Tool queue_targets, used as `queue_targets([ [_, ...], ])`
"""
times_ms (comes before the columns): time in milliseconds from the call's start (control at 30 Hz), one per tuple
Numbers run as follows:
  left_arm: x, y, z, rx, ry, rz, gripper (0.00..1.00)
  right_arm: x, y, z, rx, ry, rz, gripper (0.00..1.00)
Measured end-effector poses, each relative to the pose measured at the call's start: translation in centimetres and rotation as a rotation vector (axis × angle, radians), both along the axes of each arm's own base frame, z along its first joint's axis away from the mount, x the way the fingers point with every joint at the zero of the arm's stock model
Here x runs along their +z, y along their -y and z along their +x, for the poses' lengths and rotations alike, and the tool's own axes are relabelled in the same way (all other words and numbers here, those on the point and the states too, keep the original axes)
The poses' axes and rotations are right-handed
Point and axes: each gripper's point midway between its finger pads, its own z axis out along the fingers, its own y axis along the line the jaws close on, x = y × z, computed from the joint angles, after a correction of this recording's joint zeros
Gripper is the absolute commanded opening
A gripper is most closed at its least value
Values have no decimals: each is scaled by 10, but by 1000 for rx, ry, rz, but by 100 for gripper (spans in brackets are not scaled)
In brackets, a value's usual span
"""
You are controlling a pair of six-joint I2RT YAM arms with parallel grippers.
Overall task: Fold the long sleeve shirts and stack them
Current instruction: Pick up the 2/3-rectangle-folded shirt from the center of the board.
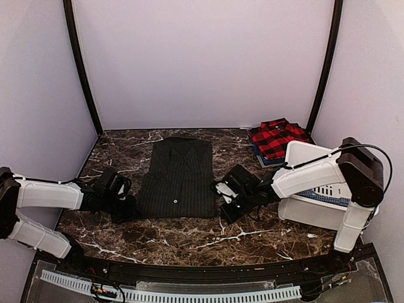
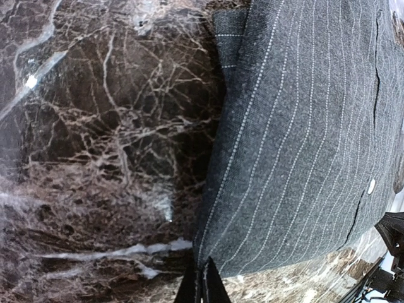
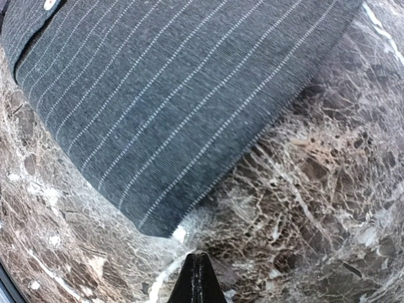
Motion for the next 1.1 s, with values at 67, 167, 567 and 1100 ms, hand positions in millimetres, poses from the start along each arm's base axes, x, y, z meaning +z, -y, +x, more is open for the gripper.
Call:
queue_targets([
  [67,0,-1,-1,-1,-2,4,0,0,2,-1,0,3,-3,0],
  [167,-1,0,-1,-5,-2,4,0,1,3,-1,1,4,-5,6],
  [567,-2,4,-1,-26,-12,-5,0,9,-10,-5,37,9,35,22],
  [1100,-2,6,0,-34,-16,-12,0,4,-25,-4,38,-6,26,31],
])
